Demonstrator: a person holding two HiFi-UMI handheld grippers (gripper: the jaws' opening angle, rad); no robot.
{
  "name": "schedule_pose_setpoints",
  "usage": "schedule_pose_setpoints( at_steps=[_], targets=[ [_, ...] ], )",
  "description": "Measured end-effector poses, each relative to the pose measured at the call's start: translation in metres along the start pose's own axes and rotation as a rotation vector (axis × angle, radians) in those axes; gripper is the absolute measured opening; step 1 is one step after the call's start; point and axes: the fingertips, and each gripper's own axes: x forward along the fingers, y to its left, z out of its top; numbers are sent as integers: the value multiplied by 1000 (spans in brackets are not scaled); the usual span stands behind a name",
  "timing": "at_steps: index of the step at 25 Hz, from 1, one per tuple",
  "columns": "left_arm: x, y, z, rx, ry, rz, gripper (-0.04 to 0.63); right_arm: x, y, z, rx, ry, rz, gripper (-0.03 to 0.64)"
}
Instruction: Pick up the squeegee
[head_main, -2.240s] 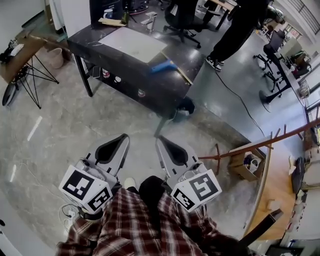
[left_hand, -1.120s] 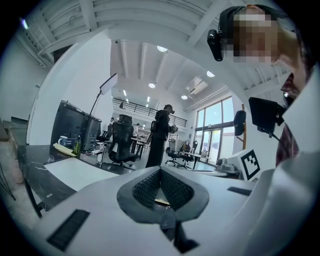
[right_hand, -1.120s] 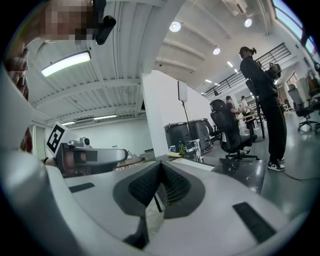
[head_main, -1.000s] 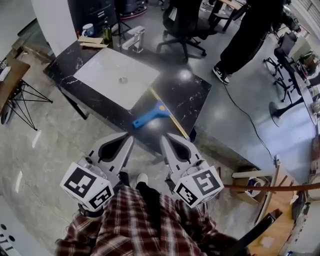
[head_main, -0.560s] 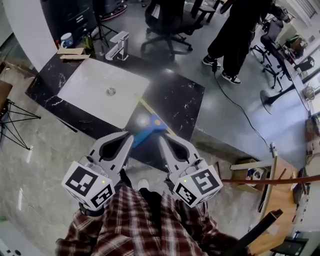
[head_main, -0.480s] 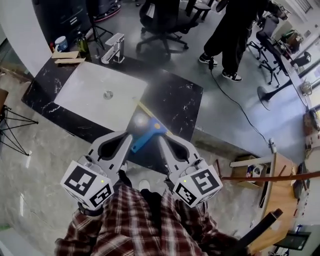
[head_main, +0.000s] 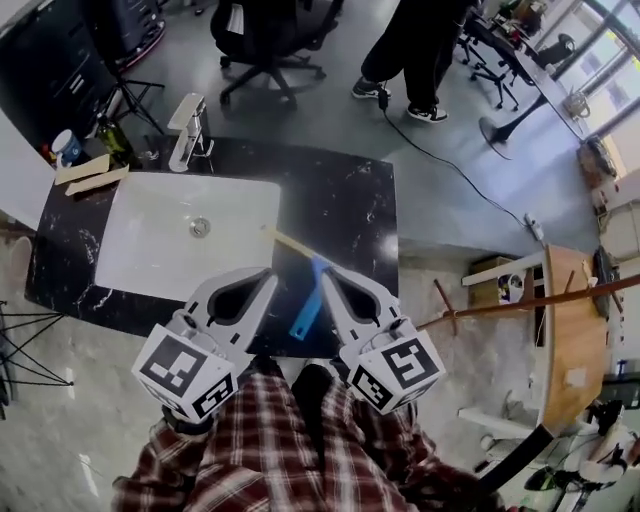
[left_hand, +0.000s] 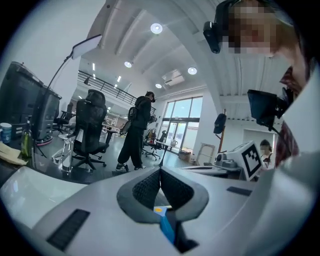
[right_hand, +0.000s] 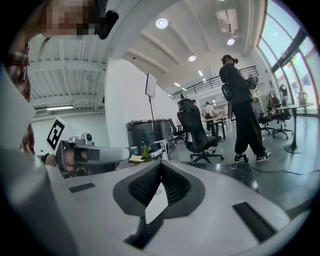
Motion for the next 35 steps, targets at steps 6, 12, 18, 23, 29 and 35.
schedule_pose_setpoints(
  at_steps=[6,12,18,23,29,35],
  targets=[
    [21,-9,-4,-21,24,-118,11,-14,-13,-5,24,17,-111,12],
    [42,-34,2,1,26,-179,11,-37,-35,5,25,2,-168,12],
    [55,-47,7,5,15,-187,11,-49,-50,5,31,2,-186,12],
    [61,-51,12,18,5,-183,13,-56,-56,6,33,-6,-190,12],
    [72,-59,9,20,53,-216,196,-63,-61,9,29,-18,-196,12],
    [87,-50,-26,2,202,-186,213,-72,-70,4,52,-29,-206,12]
  ],
)
